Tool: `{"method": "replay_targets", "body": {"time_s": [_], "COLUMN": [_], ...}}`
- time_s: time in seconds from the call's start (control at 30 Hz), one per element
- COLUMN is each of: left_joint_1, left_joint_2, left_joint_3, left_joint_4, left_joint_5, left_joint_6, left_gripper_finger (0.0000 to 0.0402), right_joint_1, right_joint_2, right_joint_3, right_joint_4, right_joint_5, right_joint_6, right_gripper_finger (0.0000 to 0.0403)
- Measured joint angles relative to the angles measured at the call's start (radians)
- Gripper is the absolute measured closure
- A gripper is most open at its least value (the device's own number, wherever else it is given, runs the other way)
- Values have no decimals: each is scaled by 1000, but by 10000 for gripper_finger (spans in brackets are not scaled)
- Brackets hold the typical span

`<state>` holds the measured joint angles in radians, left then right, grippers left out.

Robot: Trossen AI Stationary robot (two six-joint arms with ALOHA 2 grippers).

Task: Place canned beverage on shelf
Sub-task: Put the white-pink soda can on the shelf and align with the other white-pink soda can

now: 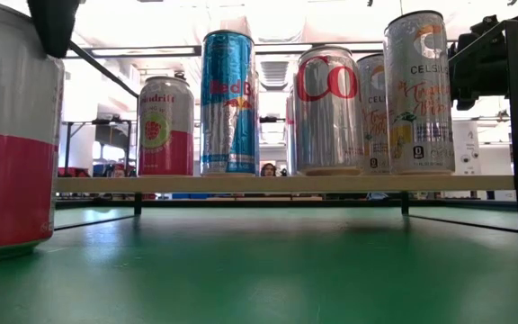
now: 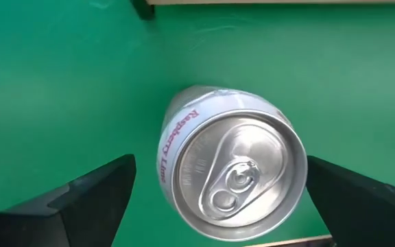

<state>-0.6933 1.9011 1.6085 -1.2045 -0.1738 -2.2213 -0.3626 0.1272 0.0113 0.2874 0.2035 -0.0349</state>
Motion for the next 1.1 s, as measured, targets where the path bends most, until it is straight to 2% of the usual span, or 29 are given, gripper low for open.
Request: {"method": "replay_targets", "body": {"time_s": [0.17,0.47,0.73,0.9,1.1], "left_joint_1": [13,44,50,65,69], "left_joint_2": [3,36,37,37,38], "left_joint_3": [0,0,0,0,-3], "left_joint_4": [0,7,12,12,17], "left_joint_5": [5,105,107,107,112], "left_joint_6": [-111,-111,-119,-119,-118], "left_gripper_finger": [2,2,4,21,65], "right_joint_1": [0,0,0,0,0], "right_joint_2": [0,0,0,0,0], "right_joint_3": [0,0,0,0,0], "right_joint_4": [0,0,0,0,0], "right_joint_5": [0,0,0,0,0], "right_joint_6": [0,0,-2,-1,0], "right_gripper_finger": [35,35,35,35,35]}}
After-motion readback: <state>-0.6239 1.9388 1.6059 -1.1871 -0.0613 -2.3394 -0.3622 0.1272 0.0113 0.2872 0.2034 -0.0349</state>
